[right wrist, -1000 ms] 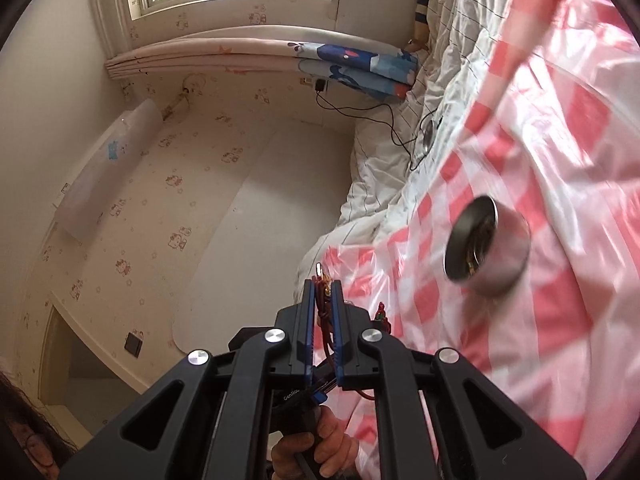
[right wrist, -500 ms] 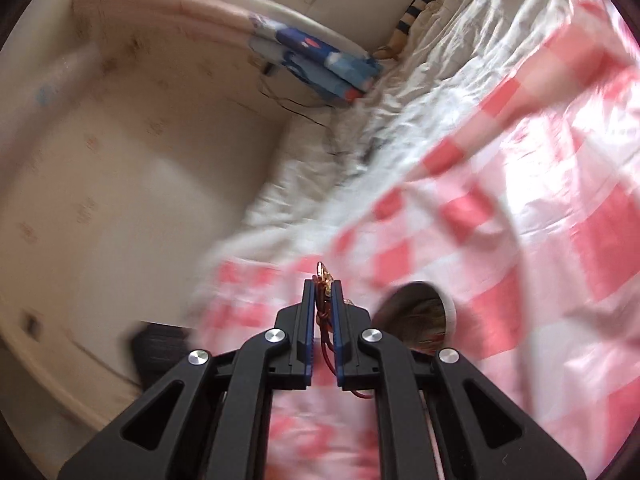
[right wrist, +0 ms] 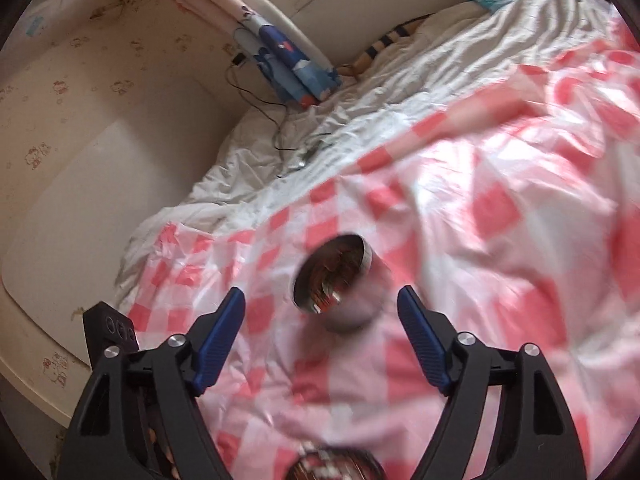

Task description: Organize jewelry

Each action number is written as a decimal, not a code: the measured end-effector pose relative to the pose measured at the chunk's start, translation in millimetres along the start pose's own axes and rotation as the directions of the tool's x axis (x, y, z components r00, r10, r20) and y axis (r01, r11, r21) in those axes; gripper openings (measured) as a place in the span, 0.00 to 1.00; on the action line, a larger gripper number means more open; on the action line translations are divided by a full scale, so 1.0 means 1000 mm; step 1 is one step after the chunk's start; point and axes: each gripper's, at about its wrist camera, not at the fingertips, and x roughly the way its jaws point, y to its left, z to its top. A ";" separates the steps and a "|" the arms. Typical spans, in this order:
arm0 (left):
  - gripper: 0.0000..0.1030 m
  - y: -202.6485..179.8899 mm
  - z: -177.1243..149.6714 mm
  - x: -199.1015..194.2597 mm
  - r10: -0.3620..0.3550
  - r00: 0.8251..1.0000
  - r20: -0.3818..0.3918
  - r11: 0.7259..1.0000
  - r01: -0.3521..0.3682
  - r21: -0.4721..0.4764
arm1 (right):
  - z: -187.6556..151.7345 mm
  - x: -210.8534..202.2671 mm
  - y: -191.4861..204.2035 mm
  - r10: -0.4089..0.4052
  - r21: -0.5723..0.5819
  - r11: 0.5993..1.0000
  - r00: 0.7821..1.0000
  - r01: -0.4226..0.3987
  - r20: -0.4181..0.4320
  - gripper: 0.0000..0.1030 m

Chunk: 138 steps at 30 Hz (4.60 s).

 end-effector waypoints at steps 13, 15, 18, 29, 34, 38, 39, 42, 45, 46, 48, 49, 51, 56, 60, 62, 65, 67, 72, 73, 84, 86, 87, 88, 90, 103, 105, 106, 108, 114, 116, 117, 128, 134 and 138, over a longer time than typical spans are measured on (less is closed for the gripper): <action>0.77 -0.053 -0.086 0.022 0.085 0.979 -0.184 0.968 -0.037 0.250 | -0.069 -0.086 -0.027 0.041 0.133 0.990 0.998 -0.047 0.049 0.84; 0.77 -0.054 -0.089 0.024 0.077 0.978 -0.192 0.971 -0.029 0.238 | -0.072 -0.083 -0.024 0.044 0.123 0.991 0.998 -0.048 0.037 0.84; 0.77 -0.060 -0.094 0.029 0.117 0.974 -0.192 0.961 -0.061 0.271 | -0.075 -0.073 -0.020 0.050 0.120 0.991 0.999 -0.051 0.012 0.84; 0.56 -0.071 -0.099 0.036 0.134 0.973 -0.188 0.939 -0.064 0.338 | -0.079 -0.052 -0.034 0.117 0.216 0.970 0.993 -0.109 -0.027 0.85; 0.10 -0.062 -0.092 0.032 0.053 0.978 -0.202 0.966 0.002 0.259 | -0.079 -0.051 -0.035 0.120 0.218 0.970 0.992 -0.111 -0.028 0.85; 0.09 -0.039 -0.077 0.021 -0.096 0.981 -0.171 0.991 0.110 0.077 | -0.079 -0.050 -0.035 0.120 0.218 0.970 0.992 -0.111 -0.029 0.85; 0.09 -0.031 -0.073 0.017 -0.122 0.981 -0.149 0.991 0.128 0.033 | -0.080 -0.050 -0.035 0.120 0.218 0.970 0.992 -0.111 -0.030 0.85; 0.09 -0.012 -0.064 0.008 -0.171 0.981 -0.088 0.983 0.165 -0.076 | -0.079 -0.048 -0.035 0.121 0.218 0.970 0.992 -0.111 -0.035 0.85; 0.09 0.004 -0.056 -0.005 -0.158 0.987 -0.002 0.978 0.157 -0.135 | -0.079 -0.045 -0.030 0.121 0.195 0.975 0.991 -0.109 -0.050 0.85; 0.09 0.009 -0.054 -0.009 -0.117 0.993 0.024 0.981 0.119 -0.150 | -0.080 -0.042 -0.025 0.118 0.170 0.980 0.991 -0.106 -0.064 0.85; 0.09 0.025 -0.052 -0.012 -0.043 0.998 0.050 0.976 0.053 -0.211 | -0.081 -0.038 -0.016 0.105 0.120 0.988 0.990 -0.094 -0.089 0.85; 0.09 0.034 -0.052 -0.012 -0.013 0.999 0.048 0.968 0.024 -0.249 | -0.083 -0.034 -0.008 0.102 0.084 0.992 0.988 -0.093 -0.114 0.85; 0.09 0.051 -0.053 -0.005 0.029 1.000 0.011 0.947 -0.024 -0.320 | -0.088 -0.024 0.002 0.113 0.043 0.993 0.980 -0.107 -0.166 0.85; 0.15 0.055 -0.056 0.007 0.056 0.997 -0.050 0.939 -0.069 -0.336 | -0.098 -0.012 0.019 0.048 -0.070 0.995 0.976 -0.064 -0.213 0.84; 0.25 0.048 -0.054 0.012 0.066 0.996 -0.054 0.951 -0.079 -0.300 | -0.107 -0.010 0.042 -0.057 -0.241 0.971 0.980 0.009 -0.193 0.65; 0.28 0.048 -0.053 0.014 0.063 0.996 -0.058 0.951 -0.077 -0.300 | -0.116 -0.001 0.048 -0.106 -0.304 0.952 0.971 0.037 -0.213 0.56; 0.33 0.051 -0.054 0.014 0.054 0.997 -0.060 0.951 -0.070 -0.302 | -0.125 0.012 0.048 -0.187 -0.358 0.929 0.954 0.093 -0.236 0.35; 0.35 0.051 -0.055 0.014 0.051 0.997 -0.061 0.952 -0.067 -0.298 | -0.130 0.017 0.051 -0.214 -0.391 0.914 0.947 0.108 -0.239 0.19; 0.37 0.051 -0.055 0.015 0.047 0.997 -0.062 0.953 -0.063 -0.296 | -0.129 0.014 0.052 -0.181 -0.384 0.920 0.952 0.077 -0.245 0.12; 0.37 0.051 -0.055 0.015 0.046 0.997 -0.062 0.953 -0.062 -0.296 | -0.127 0.012 0.049 -0.153 -0.355 0.933 0.957 0.057 -0.248 0.11; 0.42 0.045 -0.055 0.019 0.062 0.995 -0.077 0.962 -0.081 -0.262 | -0.098 -0.011 0.006 0.241 0.058 0.970 0.947 -0.234 -0.213 0.11; 0.41 0.039 -0.054 0.021 0.081 0.992 -0.092 0.970 -0.100 -0.221 | -0.094 -0.017 0.002 0.298 0.103 0.953 0.936 -0.283 -0.185 0.11; 0.39 0.036 -0.054 0.021 0.088 0.992 -0.095 0.974 -0.105 -0.201 | -0.092 -0.019 0.001 0.321 0.119 0.945 0.931 -0.304 -0.172 0.11; 0.23 0.034 -0.054 0.020 0.089 0.991 -0.096 0.977 -0.106 -0.187 | -0.091 -0.021 -0.001 0.345 0.135 0.936 0.925 -0.326 -0.159 0.11; 0.12 0.032 -0.054 0.020 0.057 0.993 -0.099 0.980 -0.074 -0.183 | -0.089 -0.024 -0.002 0.375 0.154 0.923 0.916 -0.353 -0.144 0.11; 0.09 0.021 -0.049 0.000 -0.056 0.998 0.005 0.983 0.056 -0.174 | -0.084 -0.031 -0.008 0.442 0.197 0.886 0.893 -0.420 -0.087 0.11; 0.09 0.016 -0.048 -0.004 -0.066 0.998 0.021 0.986 0.069 -0.154 | -0.084 -0.032 -0.008 0.445 0.197 0.884 0.892 -0.423 -0.082 0.11; 0.09 0.013 -0.048 -0.006 -0.067 0.997 0.027 0.987 0.070 -0.142 | -0.084 -0.032 -0.009 0.447 0.197 0.883 0.891 -0.425 -0.079 0.11; 0.09 0.009 -0.047 -0.008 -0.079 0.996 0.038 0.988 0.083 -0.127 | -0.083 -0.033 -0.010 0.451 0.200 0.880 0.890 -0.430 -0.071 0.11; 0.09 -0.007 -0.042 -0.020 -0.142 0.985 0.096 0.987 0.148 -0.058 | -0.076 -0.034 -0.010 0.459 0.194 0.875 0.887 -0.443 -0.047 0.11; 0.09 -0.020 -0.038 -0.024 -0.150 0.981 0.124 0.989 0.151 0.006 | -0.068 -0.033 -0.011 0.480 0.197 0.862 0.877 -0.467 -0.022 0.11; 0.09 -0.029 -0.037 -0.025 -0.150 0.979 0.135 0.988 0.144 0.049 | -0.065 -0.033 -0.012 0.486 0.198 0.858 0.874 -0.475 -0.014 0.11; 0.09 -0.047 -0.028 -0.021 -0.163 0.974 0.155 0.983 0.146 0.113 | -0.056 -0.016 -0.004 0.246 0.091 0.967 0.963 -0.237 -0.108 0.60; 0.09 -0.042 -0.027 -0.024 -0.179 0.970 0.166 0.982 0.165 0.097 | -0.076 0.003 0.017 0.131 -0.041 0.989 0.961 -0.145 -0.244 0.60; 0.09 -0.040 -0.027 -0.026 -0.180 0.970 0.166 0.982 0.167 0.088 | -0.095 0.018 0.036 0.060 -0.160 0.980 0.945 -0.117 -0.321 0.59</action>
